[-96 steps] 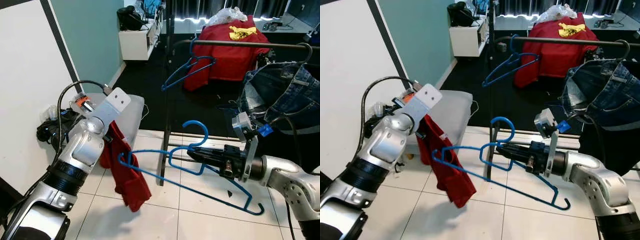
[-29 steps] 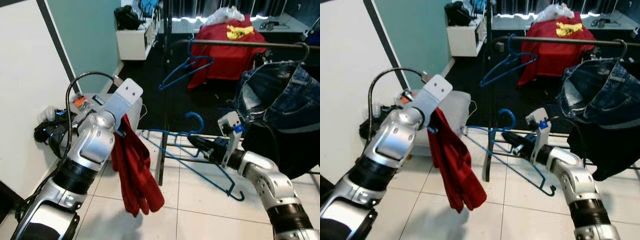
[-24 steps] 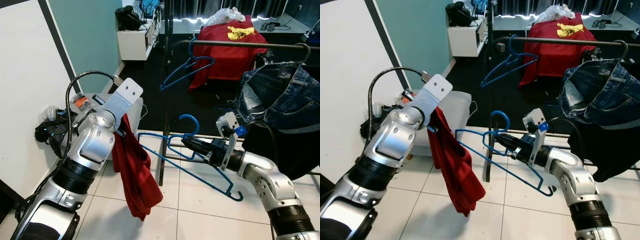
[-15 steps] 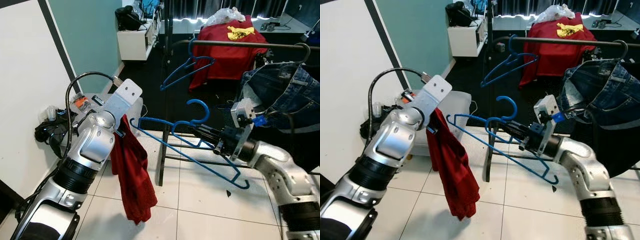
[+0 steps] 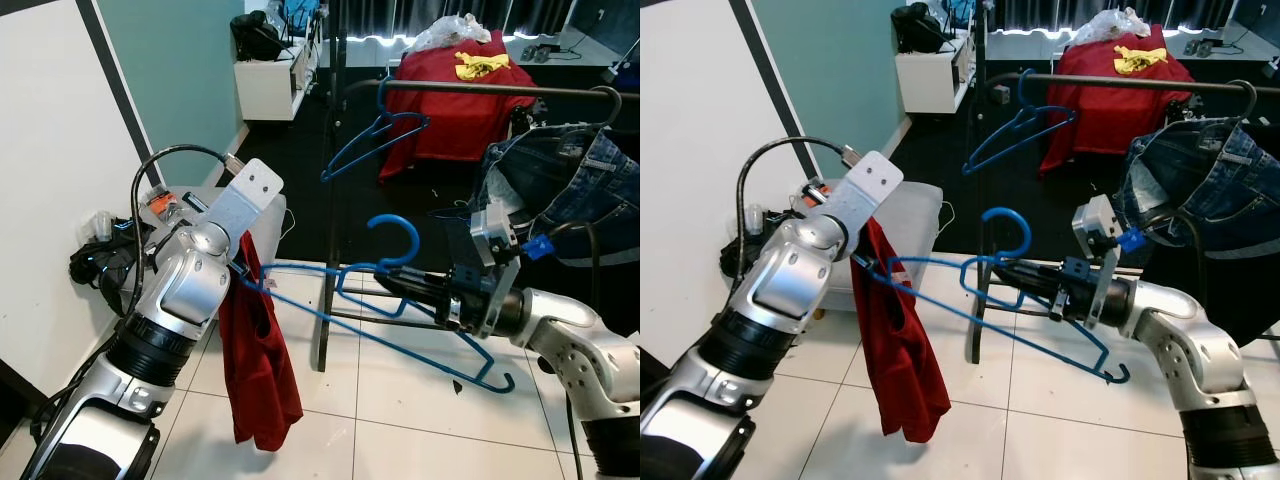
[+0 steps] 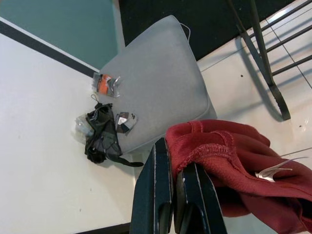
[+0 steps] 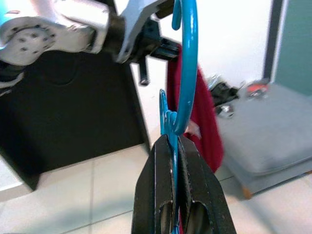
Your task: Hang hanger
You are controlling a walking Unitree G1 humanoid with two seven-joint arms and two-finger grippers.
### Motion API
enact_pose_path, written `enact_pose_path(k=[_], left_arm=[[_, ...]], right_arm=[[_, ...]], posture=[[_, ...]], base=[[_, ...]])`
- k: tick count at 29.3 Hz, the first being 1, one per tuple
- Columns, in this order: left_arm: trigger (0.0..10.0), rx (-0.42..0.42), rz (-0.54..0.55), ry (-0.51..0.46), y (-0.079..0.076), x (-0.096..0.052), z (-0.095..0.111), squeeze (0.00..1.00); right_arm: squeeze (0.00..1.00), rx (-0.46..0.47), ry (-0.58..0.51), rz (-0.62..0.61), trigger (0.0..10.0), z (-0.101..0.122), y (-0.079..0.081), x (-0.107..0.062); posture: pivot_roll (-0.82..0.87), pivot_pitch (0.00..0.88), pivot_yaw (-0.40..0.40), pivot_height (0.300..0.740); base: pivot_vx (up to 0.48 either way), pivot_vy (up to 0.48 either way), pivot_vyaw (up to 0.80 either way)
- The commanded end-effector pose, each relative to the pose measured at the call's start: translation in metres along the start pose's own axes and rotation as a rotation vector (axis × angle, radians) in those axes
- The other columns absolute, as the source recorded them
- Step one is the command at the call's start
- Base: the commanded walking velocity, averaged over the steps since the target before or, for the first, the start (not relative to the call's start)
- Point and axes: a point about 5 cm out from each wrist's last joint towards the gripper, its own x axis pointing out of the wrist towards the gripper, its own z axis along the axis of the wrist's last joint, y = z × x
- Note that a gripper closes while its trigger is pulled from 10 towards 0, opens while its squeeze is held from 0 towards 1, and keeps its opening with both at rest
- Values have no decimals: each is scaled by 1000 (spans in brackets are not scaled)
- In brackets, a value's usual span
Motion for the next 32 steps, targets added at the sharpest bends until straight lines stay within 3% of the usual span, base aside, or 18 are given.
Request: enact_pose_path(k=[1,4,14,32], left_arm=[[10000,5,31,-3,6,0,4,0],[10000,5,31,-5,6,-1,5,0],[10000,6,-3,-51,1,-9,18,0],[10000,12,-22,-71,-4,-14,21,0]], right_arm=[[0,2,21,23,10000,-3,3,3],[0,-1,31,13,10000,-5,2,4],[0,-64,78,-168,10000,-16,-26,19],[0,-87,55,-156,10000,-15,-31,26]], posture=[[-17,41,48,740],[-16,39,47,740],[3,29,40,740],[9,27,34,740]], base=[[0,0,0],[0,0,0],[0,0,0],[0,0,0]])
